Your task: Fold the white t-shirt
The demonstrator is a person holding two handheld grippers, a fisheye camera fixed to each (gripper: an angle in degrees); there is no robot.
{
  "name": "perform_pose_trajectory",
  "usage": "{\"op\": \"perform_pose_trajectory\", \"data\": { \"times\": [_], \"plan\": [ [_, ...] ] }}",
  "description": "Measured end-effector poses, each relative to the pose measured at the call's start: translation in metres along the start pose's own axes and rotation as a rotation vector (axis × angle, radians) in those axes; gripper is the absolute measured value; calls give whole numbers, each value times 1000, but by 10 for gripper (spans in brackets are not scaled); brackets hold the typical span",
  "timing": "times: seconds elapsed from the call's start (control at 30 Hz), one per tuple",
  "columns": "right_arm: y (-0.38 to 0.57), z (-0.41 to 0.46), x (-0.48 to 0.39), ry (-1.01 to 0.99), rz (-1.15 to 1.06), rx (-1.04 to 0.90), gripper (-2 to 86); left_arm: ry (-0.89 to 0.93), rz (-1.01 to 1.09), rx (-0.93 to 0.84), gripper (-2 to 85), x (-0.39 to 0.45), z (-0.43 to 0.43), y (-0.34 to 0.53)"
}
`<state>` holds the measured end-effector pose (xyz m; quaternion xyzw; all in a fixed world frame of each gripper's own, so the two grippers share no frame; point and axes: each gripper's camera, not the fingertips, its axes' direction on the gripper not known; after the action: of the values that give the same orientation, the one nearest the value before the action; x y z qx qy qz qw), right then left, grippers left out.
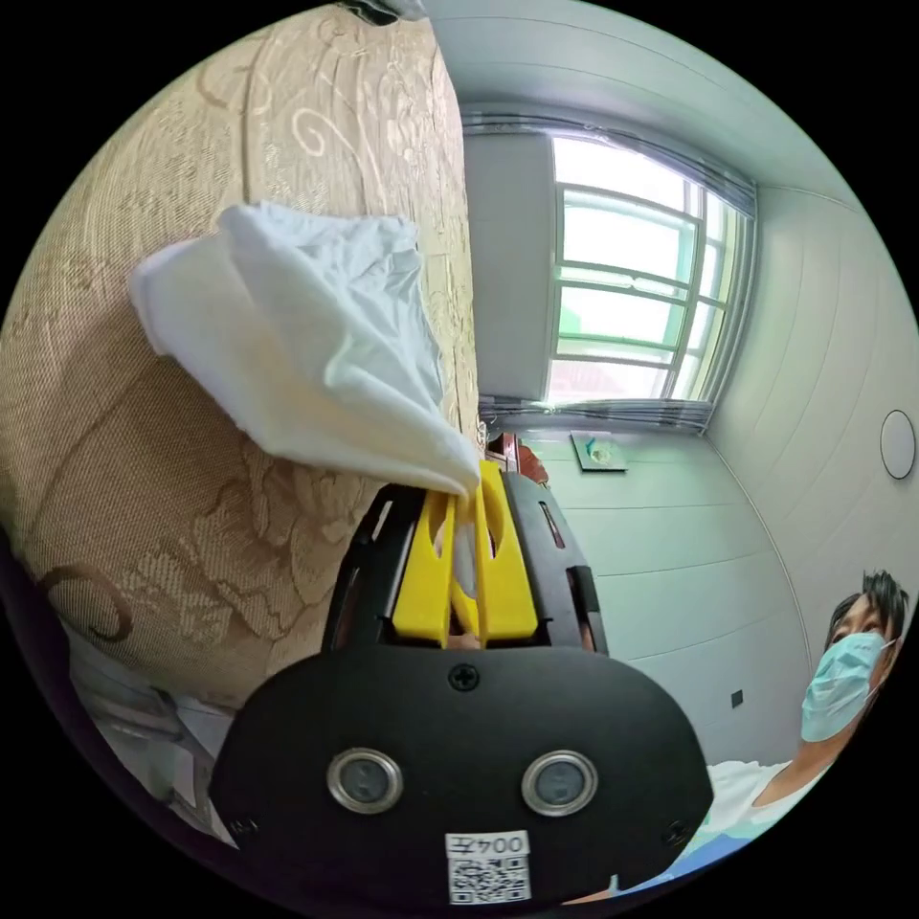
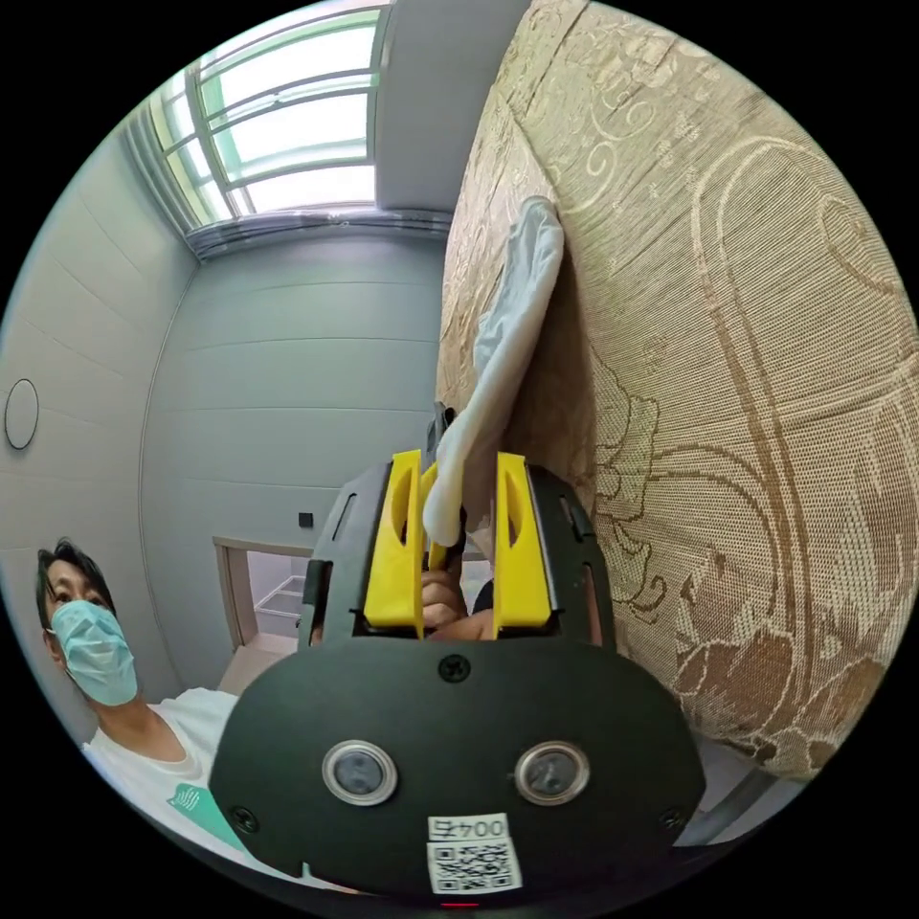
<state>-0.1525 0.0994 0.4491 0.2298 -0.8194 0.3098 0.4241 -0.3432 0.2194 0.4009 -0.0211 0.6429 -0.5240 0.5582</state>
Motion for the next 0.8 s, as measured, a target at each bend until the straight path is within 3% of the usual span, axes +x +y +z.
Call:
{"op": "perform_pose_trajectory", "data": {
  "times": [0.17,0.4,0.53,0.63,0.8],
  "plan": [
    [-48,23,50,-97,127,3,173,4,24,-53,51,24,-16,-4],
    [-131,80,85,-46,209,-30,206,5,50,-89,49,37,-54,6],
    [-167,114,94,35,211,-47,172,21,72,-101,48,43,-71,15],
    [-182,141,91,114,180,-108,82,8,112,-113,47,49,-85,20],
    [-175,177,10,240,-13,-126,27,54,154,-119,46,64,-120,28]
  ]
}}
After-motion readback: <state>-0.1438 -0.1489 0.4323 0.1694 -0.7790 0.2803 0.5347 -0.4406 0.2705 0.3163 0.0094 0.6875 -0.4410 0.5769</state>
